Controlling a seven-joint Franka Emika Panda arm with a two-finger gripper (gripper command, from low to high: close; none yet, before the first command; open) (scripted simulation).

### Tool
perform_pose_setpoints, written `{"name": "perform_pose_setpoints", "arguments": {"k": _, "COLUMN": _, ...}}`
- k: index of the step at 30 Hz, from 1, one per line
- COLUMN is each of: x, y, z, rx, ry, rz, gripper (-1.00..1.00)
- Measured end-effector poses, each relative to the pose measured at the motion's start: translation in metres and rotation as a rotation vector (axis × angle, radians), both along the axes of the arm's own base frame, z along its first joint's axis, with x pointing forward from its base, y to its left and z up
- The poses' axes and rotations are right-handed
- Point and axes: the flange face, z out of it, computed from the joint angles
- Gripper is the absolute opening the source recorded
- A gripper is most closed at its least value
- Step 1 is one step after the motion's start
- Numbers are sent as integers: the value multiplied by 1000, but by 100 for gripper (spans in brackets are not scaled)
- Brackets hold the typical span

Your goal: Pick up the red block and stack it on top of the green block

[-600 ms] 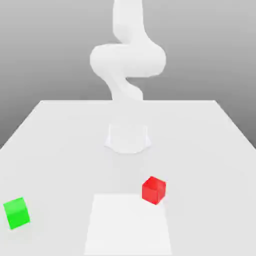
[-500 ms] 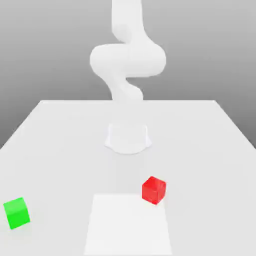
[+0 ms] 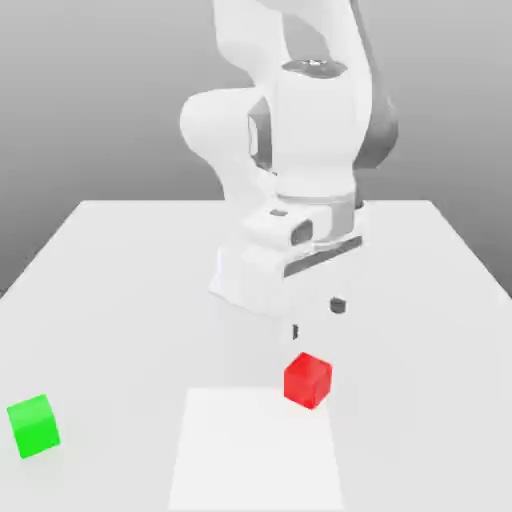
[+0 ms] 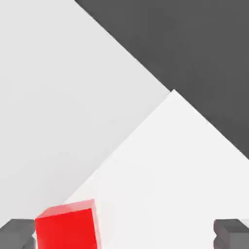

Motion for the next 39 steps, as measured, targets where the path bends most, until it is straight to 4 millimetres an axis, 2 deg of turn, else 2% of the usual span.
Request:
{"name": "perform_pose_setpoints", "arguments": {"k": 2, "x": -6, "y": 0, "z": -27, "rx": -5, "ry": 20, "rz": 23, "gripper": 0}}
{"name": "perform_pose_setpoints", "arguments": {"k": 5, "x": -10, "y": 0, "z": -54, "rx": -11, "ry": 26, "rz": 35, "gripper": 0}}
{"name": "perform_pose_setpoints", "arguments": {"k": 6, "x": -12, "y": 0, "z": -61, "rx": -14, "ry": 26, "rz": 35, "gripper": -100}}
{"name": "perform_pose_setpoints", "arguments": {"k": 13, "x": -12, "y": 0, "z": -63, "rx": -14, "ry": 28, "rz": 36, "gripper": -100}}
{"name": "perform_pose_setpoints", "arguments": {"k": 21, "x": -12, "y": 0, "z": -7, "rx": -13, "ry": 28, "rz": 36, "gripper": -100}}
{"name": "perform_pose_setpoints", "arguments": {"k": 22, "x": -5, "y": -8, "z": -3, "rx": -13, "ry": 30, "rz": 0, "gripper": -100}}
{"name": "perform_pose_setpoints", "arguments": {"k": 24, "x": 18, "y": -38, "z": 3, "rx": -9, "ry": 35, "rz": -123, "gripper": -100}}
{"name": "perform_pose_setpoints", "arguments": {"k": 25, "x": 30, "y": -60, "z": 6, "rx": -7, "ry": 38, "rz": -200, "gripper": -100}}
{"name": "perform_pose_setpoints", "arguments": {"k": 28, "x": 57, "y": -149, "z": 12, "rx": 0, "ry": 44, "rz": -474, "gripper": -100}}
{"name": "perform_pose_setpoints", "arguments": {"k": 32, "x": 70, "y": -256, "z": 23, "rx": 4, "ry": 44, "rz": -771, "gripper": -100}}
{"name": "perform_pose_setpoints", "arguments": {"k": 35, "x": 63, "y": -336, "z": 33, "rx": 4, "ry": 38, "rz": -977, "gripper": -100}}
{"name": "perform_pose_setpoints", "arguments": {"k": 36, "x": 61, "y": -353, "z": 31, "rx": 3, "ry": 35, "rz": -1017, "gripper": -100}}
{"name": "perform_pose_setpoints", "arguments": {"k": 37, "x": 60, "y": -361, "z": 25, "rx": 3, "ry": 33, "rz": -1036, "gripper": -100}}
{"name": "perform_pose_setpoints", "arguments": {"k": 39, "x": 60, "y": -367, "z": 3, "rx": 2, "ry": 32, "rz": -1050, "gripper": -100}}
